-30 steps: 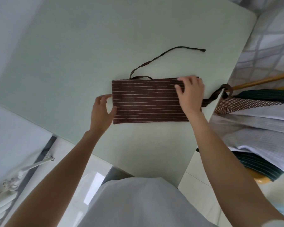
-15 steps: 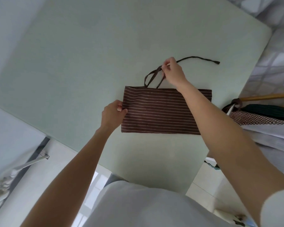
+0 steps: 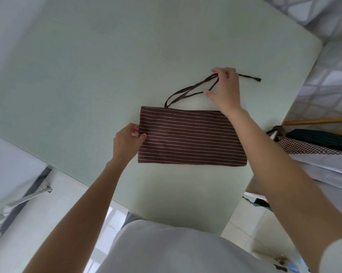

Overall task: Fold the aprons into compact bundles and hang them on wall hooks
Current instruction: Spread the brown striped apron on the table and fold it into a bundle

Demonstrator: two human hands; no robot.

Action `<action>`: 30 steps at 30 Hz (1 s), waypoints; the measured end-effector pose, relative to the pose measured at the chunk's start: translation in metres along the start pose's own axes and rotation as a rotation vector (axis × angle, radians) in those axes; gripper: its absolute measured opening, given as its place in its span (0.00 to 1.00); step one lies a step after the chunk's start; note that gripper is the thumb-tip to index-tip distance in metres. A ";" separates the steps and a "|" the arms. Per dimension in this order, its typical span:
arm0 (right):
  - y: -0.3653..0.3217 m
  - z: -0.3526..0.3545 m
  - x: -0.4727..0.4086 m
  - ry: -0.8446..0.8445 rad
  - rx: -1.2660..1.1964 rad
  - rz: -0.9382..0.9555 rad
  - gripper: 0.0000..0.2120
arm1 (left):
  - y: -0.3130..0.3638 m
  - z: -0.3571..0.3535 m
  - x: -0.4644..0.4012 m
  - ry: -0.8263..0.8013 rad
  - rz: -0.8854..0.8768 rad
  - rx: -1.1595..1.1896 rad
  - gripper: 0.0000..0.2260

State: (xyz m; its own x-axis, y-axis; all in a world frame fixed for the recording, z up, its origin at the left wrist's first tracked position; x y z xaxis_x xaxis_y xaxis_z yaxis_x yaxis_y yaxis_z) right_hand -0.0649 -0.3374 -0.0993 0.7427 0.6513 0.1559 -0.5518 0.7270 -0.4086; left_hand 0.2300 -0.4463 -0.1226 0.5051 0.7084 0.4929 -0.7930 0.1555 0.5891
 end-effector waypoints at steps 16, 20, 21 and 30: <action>0.005 0.026 -0.024 0.010 -0.016 0.029 0.30 | 0.002 0.002 -0.003 0.022 0.000 -0.003 0.14; 0.002 0.014 0.026 0.016 -0.105 -0.084 0.24 | -0.003 -0.001 0.000 0.024 0.010 0.029 0.13; -0.002 0.006 0.048 0.016 -0.110 -0.091 0.22 | -0.004 -0.001 0.000 0.025 0.009 0.025 0.13; -0.017 -0.076 0.227 -0.057 0.214 0.021 0.18 | 0.008 0.011 -0.008 0.106 -0.356 -0.203 0.19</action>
State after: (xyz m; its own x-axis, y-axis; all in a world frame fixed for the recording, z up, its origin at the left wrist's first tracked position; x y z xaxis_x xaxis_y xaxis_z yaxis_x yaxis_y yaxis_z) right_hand 0.1416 -0.2189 -0.1248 0.7106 0.6738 0.2025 -0.6397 0.7386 -0.2129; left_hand 0.2232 -0.4582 -0.1147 0.7304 0.6511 0.2063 -0.6315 0.5288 0.5671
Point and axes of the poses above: each hand's wrist, its own x-axis away from the middle knuckle, its own z-axis out of the back of the hand, y = z × x, the point moved 4 cm from there along -x, towards the middle knuckle, and after that the axes turned 4 degrees about -z, right-handed, at the moved point
